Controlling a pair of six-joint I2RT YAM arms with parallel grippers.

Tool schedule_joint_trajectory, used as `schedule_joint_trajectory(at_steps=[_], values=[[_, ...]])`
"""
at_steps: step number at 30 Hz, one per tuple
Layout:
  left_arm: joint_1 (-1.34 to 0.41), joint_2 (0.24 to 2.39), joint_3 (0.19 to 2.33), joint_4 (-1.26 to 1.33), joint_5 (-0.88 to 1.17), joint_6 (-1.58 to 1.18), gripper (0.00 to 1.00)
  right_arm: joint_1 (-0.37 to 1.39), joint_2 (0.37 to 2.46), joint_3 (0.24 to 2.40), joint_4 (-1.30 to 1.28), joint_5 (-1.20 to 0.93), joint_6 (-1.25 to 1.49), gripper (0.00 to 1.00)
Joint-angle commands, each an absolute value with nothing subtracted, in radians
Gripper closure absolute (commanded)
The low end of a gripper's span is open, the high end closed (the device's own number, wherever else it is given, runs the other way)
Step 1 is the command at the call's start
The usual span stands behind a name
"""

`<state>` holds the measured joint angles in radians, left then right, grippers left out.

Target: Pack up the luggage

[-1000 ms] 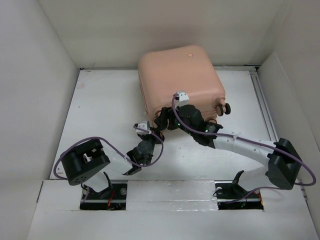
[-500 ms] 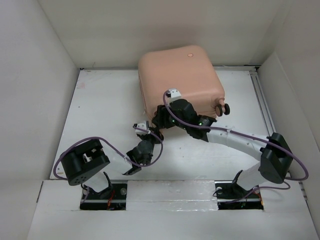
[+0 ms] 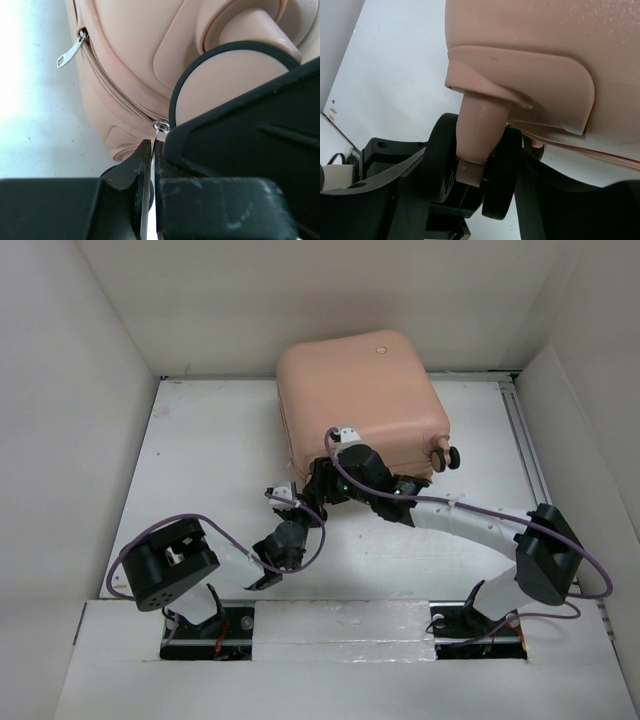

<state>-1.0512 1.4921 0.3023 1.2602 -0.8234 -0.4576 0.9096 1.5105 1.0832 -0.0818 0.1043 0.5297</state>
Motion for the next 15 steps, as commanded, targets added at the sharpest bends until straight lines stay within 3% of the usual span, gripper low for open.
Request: schedule_joint_trajectory(at_steps=[1,2,6,15], values=[[-1.026,1.470,0.301,1.327,-0.904,-0.460,1.00,0.897,1.500,1.052,-0.107,0.146,0.505,0.61],[-1.026,1.470,0.301,1.327,-0.904,-0.460,1.00,0.897,1.491,1.052,-0.107,0.146,0.505,0.86],[-1.026,1.460,0.301,1.307,-0.913,-0.460,1.00,0.897,1.457,1.052,-0.087,0.179,0.505,0.99],[-1.026,1.385,0.273,1.243,-1.011,-0.430,1.00,0.839,1.313,0.944,-0.069,0.207,0.472,1.00]])
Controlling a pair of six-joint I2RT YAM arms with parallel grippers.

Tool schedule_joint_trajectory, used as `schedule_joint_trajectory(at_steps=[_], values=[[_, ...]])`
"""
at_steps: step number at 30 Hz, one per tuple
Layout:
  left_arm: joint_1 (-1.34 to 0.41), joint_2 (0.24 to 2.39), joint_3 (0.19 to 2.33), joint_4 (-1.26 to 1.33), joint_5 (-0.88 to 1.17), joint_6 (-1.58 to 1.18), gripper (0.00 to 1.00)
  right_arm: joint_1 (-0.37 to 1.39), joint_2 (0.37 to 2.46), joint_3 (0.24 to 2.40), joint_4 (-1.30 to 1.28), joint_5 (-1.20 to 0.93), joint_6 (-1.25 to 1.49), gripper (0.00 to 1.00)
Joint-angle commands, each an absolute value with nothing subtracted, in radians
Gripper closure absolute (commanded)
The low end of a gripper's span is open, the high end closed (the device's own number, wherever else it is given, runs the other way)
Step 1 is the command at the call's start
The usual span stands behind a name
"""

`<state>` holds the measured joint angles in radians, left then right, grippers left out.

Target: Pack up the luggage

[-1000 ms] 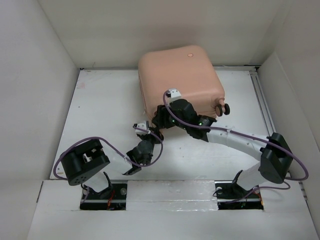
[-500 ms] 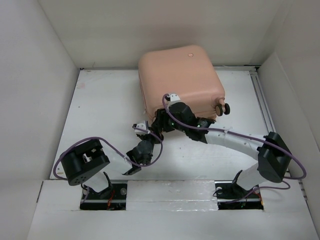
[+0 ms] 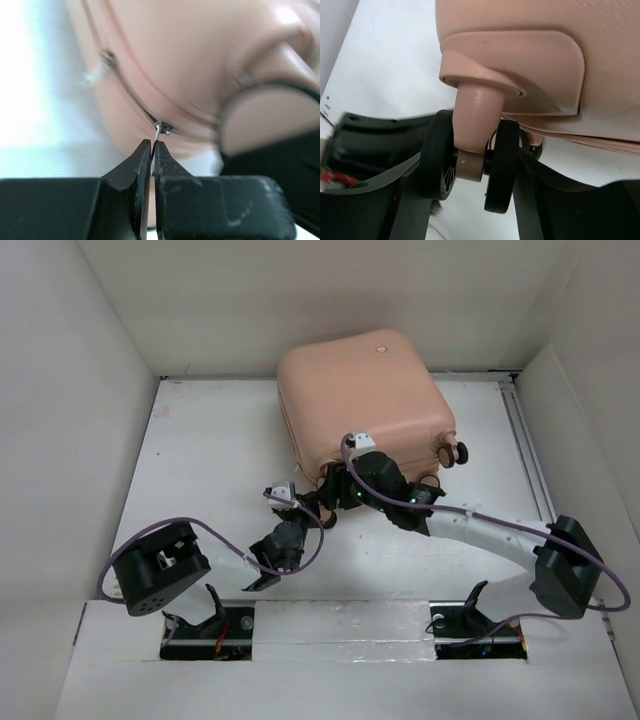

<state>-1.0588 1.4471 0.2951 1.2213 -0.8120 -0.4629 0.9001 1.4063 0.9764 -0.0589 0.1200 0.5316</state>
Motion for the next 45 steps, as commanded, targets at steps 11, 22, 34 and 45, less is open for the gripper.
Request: schedule_joint_trajectory(at_steps=[11,22,34,45], values=[[-0.852,1.373,0.244,1.135,-0.968,-0.492,1.00,0.807,1.201,0.856,-0.069,0.169,0.445,1.00],[-0.874,1.276,0.212,1.160,-0.441,-0.466,0.79,0.807,1.206,0.851,-0.069,0.127,0.426,1.00],[-0.874,1.454,0.350,1.190,-0.261,-0.391,0.52,0.807,1.206,0.851,-0.042,0.109,0.416,1.00],[-0.845,1.520,0.417,1.169,-0.270,-0.362,0.76,0.807,1.206,0.842,-0.023,0.078,0.416,1.00]])
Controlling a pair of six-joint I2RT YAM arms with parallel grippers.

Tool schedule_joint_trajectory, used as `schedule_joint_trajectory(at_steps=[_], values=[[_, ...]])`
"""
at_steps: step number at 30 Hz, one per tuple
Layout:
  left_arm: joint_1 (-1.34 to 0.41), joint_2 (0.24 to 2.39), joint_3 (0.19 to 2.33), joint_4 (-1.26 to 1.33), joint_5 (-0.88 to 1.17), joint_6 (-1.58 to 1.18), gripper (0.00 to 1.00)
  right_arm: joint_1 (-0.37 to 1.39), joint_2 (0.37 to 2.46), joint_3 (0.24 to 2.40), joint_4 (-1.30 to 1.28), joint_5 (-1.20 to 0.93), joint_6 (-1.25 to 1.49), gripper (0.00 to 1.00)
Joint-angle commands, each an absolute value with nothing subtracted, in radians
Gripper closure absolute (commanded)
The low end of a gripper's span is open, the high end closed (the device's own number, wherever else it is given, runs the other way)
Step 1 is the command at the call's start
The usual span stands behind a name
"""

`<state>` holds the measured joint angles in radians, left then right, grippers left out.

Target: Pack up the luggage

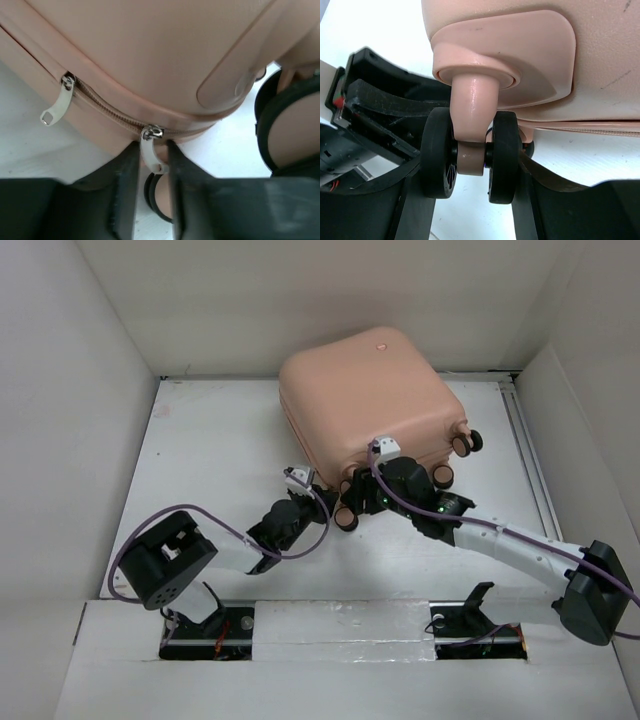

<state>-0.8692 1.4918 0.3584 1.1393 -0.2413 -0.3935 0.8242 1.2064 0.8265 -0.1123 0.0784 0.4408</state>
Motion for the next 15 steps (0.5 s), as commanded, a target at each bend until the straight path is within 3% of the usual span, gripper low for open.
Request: schedule_joint_trajectory(at_steps=[1,4,15], values=[[-0.845,1.520,0.417,1.169,-0.270,-0.362,0.83,0.807,1.206,0.833,-0.023,0.078,0.416,1.00],[-0.836,1.520,0.426,1.145,-0.294,-0.362,1.00,0.807,1.186,0.833,-0.023,0.078,0.416,1.00],[-0.836,1.479,0.417,0.997,-0.618,-0.394,1.00,0.807,1.166,0.784,-0.023,0.068,0.416,1.00]])
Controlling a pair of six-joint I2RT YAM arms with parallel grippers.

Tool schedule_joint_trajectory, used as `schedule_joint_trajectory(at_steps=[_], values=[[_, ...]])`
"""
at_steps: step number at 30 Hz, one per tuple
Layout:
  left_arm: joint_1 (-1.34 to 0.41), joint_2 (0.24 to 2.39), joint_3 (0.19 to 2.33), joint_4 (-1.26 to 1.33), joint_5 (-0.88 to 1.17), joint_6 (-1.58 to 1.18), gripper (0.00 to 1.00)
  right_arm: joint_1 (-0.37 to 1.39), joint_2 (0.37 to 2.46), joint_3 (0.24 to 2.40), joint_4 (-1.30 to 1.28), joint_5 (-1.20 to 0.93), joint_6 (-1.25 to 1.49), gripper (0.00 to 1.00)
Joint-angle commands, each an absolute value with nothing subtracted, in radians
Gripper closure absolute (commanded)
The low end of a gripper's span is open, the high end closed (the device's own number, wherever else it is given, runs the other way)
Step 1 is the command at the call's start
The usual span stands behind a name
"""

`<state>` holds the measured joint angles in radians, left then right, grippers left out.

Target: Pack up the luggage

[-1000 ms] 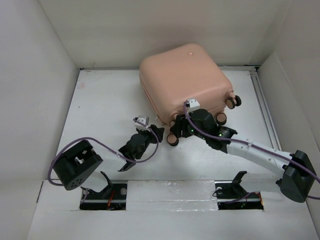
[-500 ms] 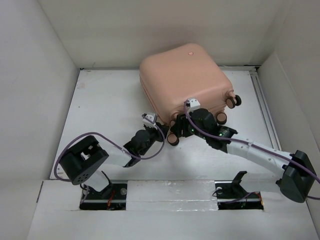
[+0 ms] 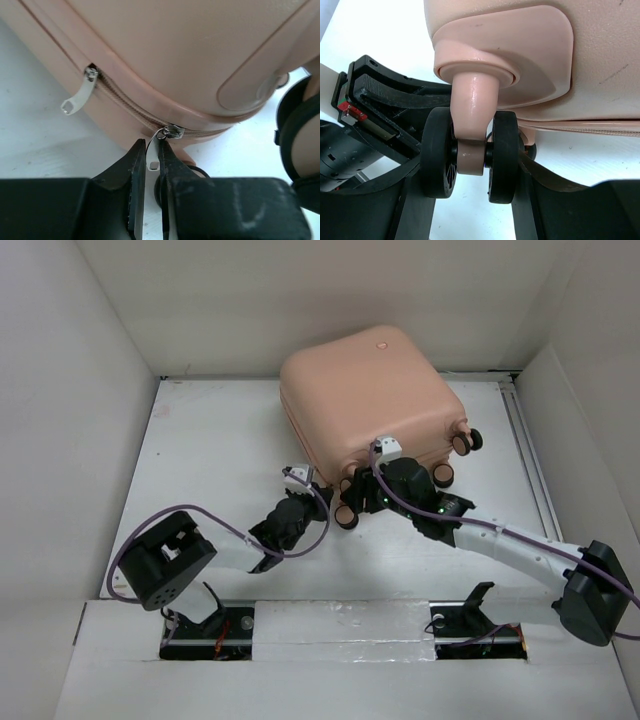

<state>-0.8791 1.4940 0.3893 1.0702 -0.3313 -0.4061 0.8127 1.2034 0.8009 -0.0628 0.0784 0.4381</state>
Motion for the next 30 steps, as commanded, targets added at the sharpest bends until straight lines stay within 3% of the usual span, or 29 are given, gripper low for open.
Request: schedule_joint_trajectory(at_steps=[1,18,19,22,23,25,26,30], values=[[-0.836,1.479,0.417,0.997,-0.649,-0.382,1.00,0.807,1.155,0.784,-0.023,0.067,0.416,1.00],[-0.657,1.448,0.549,0.780,-0.732,-0.497,1.00,0.851,1.143,0.773,-0.032,0.067,0.416,1.00],[-0.657,1.448,0.560,0.755,-0.732,-0.523,0.95,0.860,1.155,0.785,-0.032,0.067,0.416,1.00],[-0.657,1.370,0.525,0.681,-0.713,-0.612,0.62,0.916,1.180,0.798,-0.009,0.058,0.407,1.00],[-0.657,1.338,0.512,0.657,-0.713,-0.633,0.44,0.931,1.180,0.807,0.000,0.058,0.407,1.00],[-0.657,1.205,0.489,0.555,-0.744,-0.675,0.25,0.977,1.192,0.821,0.012,0.058,0.397,1.00],[-0.657,1.150,0.471,0.522,-0.759,-0.696,0.00,0.991,1.207,0.821,0.021,0.067,0.397,1.00],[-0.657,0.878,0.462,0.381,-0.741,-0.710,0.00,1.055,1.261,0.850,0.069,0.058,0.397,1.00]])
